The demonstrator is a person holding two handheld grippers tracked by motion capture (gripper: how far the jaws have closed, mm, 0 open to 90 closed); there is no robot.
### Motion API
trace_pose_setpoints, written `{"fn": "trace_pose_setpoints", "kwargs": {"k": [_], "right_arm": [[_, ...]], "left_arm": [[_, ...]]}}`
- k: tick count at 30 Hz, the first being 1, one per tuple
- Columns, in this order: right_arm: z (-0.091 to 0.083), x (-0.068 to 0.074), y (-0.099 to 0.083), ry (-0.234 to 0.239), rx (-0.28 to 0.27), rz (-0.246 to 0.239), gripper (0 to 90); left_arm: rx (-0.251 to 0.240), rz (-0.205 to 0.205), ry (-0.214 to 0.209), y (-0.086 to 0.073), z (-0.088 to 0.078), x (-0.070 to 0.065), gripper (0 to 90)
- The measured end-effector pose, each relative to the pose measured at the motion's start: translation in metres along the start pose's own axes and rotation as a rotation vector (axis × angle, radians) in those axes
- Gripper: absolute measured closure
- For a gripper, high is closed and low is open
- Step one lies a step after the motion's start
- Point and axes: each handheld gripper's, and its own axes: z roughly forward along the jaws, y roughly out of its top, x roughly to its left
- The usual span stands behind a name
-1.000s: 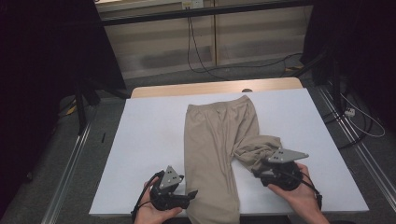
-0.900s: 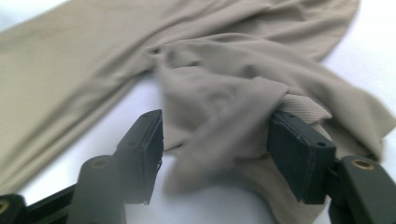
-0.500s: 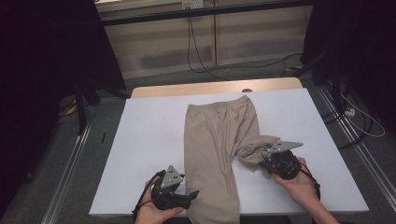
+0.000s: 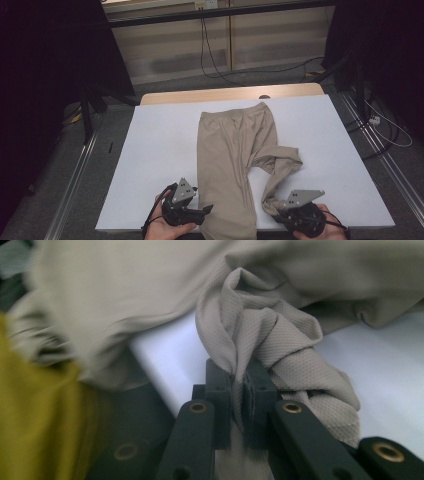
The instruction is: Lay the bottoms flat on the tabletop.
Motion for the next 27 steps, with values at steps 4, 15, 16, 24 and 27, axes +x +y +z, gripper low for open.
{"fn": "trace_pose_setpoints", "kwargs": {"k": [4, 15, 16, 24, 27], "right_arm": [[-0.005, 0.014, -0.007, 0.031, -0.007, 0.024, 72.2], [-0.018, -0.007, 0.014, -0.106, -0.191, 0.068, 40.0], [-0.015, -0.010, 0.017, -0.110, -0.189, 0.053, 41.0], [0.029, -0.014, 0.033, -0.111, -0.062, -0.024, 45.2], [0.027, -0.013, 0.028, -0.072, -0.049, 0.002, 68.1]], "left_arm": [[0.001, -0.004, -0.001, 0.000, 0.000, 0.000, 26.0], [0.007, 0.002, -0.003, 0.001, 0.002, 0.000, 26.0], [0.007, 0.002, -0.003, 0.001, 0.003, 0.000, 26.0], [0.009, 0.005, -0.006, 0.001, 0.002, 0.001, 25.9], [0.010, 0.005, -0.006, 0.001, 0.002, 0.000, 25.7]]}}
